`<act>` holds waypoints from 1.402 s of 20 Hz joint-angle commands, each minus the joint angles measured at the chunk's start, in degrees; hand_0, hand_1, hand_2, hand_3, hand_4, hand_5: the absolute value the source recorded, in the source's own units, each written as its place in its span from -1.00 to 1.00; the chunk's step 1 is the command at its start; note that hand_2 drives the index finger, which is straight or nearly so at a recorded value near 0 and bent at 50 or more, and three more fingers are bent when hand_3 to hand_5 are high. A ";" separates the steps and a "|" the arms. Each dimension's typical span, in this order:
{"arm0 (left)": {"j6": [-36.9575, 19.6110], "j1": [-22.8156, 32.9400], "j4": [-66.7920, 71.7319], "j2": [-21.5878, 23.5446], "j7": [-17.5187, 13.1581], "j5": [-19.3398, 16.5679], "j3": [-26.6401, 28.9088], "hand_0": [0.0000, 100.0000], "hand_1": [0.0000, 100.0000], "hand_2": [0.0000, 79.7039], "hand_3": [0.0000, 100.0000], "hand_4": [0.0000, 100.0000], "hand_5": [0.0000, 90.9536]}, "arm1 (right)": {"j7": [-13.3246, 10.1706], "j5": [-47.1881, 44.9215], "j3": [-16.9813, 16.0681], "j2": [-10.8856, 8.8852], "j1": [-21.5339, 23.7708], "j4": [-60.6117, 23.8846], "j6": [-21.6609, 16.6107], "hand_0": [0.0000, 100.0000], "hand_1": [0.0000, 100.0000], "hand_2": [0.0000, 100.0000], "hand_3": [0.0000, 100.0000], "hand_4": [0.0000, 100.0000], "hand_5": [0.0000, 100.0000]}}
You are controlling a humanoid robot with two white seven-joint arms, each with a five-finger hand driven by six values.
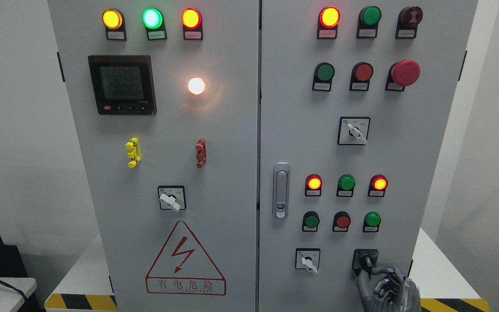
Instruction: Trip black knob to open circuit
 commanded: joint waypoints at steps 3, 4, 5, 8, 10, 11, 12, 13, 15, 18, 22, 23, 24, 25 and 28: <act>0.03 -0.44 0.00 0.02 0.02 -1.85 0.00 -0.76 -0.22 -1.00 -1.00 -1.00 -1.00 | -0.25 -0.21 -0.84 0.03 0.00 0.14 -0.05 0.03 0.61 0.18 0.87 0.93 0.97; 0.03 -0.44 0.00 0.02 0.02 -1.93 0.00 -0.76 -0.22 -1.00 -1.00 -1.00 -1.00 | -0.25 -0.21 -0.84 0.03 0.00 0.14 -0.05 0.03 0.61 0.18 0.87 0.93 0.97; 0.03 -0.44 0.00 0.02 0.02 -1.93 0.00 -0.76 -0.22 -1.00 -1.00 -1.00 -1.00 | -0.25 -0.21 -0.84 -0.06 -0.09 0.14 -0.05 0.03 0.61 0.18 0.87 0.93 0.97; 0.03 -0.44 0.00 0.02 0.02 -1.84 0.00 -0.76 -0.22 -1.00 -1.00 -1.00 -1.00 | -0.25 -0.21 -0.84 -0.06 0.00 0.14 -0.22 0.03 0.60 0.17 0.88 0.93 0.97; 0.03 -0.44 0.00 -0.07 0.02 -1.93 0.00 -0.76 -0.22 -1.00 -1.00 -1.00 -1.00 | -0.25 -0.21 -0.84 -0.06 0.00 0.14 -0.31 0.03 0.60 0.19 0.89 0.94 0.97; 0.03 -0.44 0.00 0.02 0.02 -1.85 0.00 -0.76 -0.22 -1.00 -1.00 -1.00 -1.00 | -0.25 -0.30 -0.84 -0.06 -0.09 0.14 -0.31 0.04 0.60 0.19 0.89 0.94 0.97; 0.03 -0.44 0.00 0.02 0.02 -1.93 0.00 -0.76 -0.22 -1.00 -1.00 -1.00 -1.00 | -0.16 -0.30 -0.84 -0.06 -0.09 0.14 -0.22 0.04 0.60 0.20 0.90 0.94 0.97; 0.03 -0.44 0.00 0.02 0.02 -1.93 0.00 -0.76 -0.22 -1.00 -1.00 -1.00 -1.00 | -0.16 -0.30 -0.75 0.03 -0.26 0.23 -0.22 0.04 0.60 0.20 0.90 0.94 0.97; 0.03 -0.44 0.00 0.02 0.02 -1.93 0.00 -0.76 -0.22 -1.00 -1.00 -1.00 -1.00 | -0.16 -0.38 -0.75 -0.06 -0.35 0.23 -0.22 0.05 0.60 0.21 0.90 0.94 0.97; 0.03 -0.44 0.00 0.02 0.02 -1.85 0.00 -0.76 -0.22 -1.00 -1.00 -1.00 -1.00 | -0.07 -0.47 -0.75 -0.06 -0.35 0.40 -0.31 0.05 0.60 0.21 0.91 0.94 0.97; 0.03 -0.44 0.00 -0.07 0.02 -1.85 0.00 -0.76 -0.22 -1.00 -1.00 -1.00 -1.00 | 0.02 -0.47 -0.75 -0.06 -0.44 0.75 -0.75 0.05 0.60 0.23 0.91 0.95 0.97; 0.03 -0.44 0.00 0.02 0.02 -1.84 0.00 -0.76 -0.22 -1.00 -1.00 -1.00 -1.00 | 0.02 -0.56 -0.75 -0.06 -0.35 0.75 -0.75 0.06 0.60 0.23 0.91 0.95 0.98; 0.03 -0.44 0.00 0.02 0.02 -1.84 0.00 -0.76 -0.22 -1.00 -1.00 -1.00 -1.00 | 0.10 -0.56 -0.75 -0.06 -0.44 0.75 -0.75 0.06 0.60 0.23 0.91 0.95 0.98; 0.03 -0.44 0.00 -0.07 0.02 -1.84 0.00 -0.76 -0.22 -1.00 -1.00 -1.00 -1.00 | 0.10 -0.56 -0.75 -0.06 -0.44 0.84 -0.75 0.06 0.60 0.23 0.92 0.96 0.98; 0.03 -0.44 0.00 -0.07 0.02 -1.84 0.00 -0.76 -0.22 -1.00 -1.00 -1.00 -1.00 | 0.19 -0.65 -0.58 -0.06 -0.35 0.84 -0.75 0.06 0.60 0.24 0.93 0.96 0.98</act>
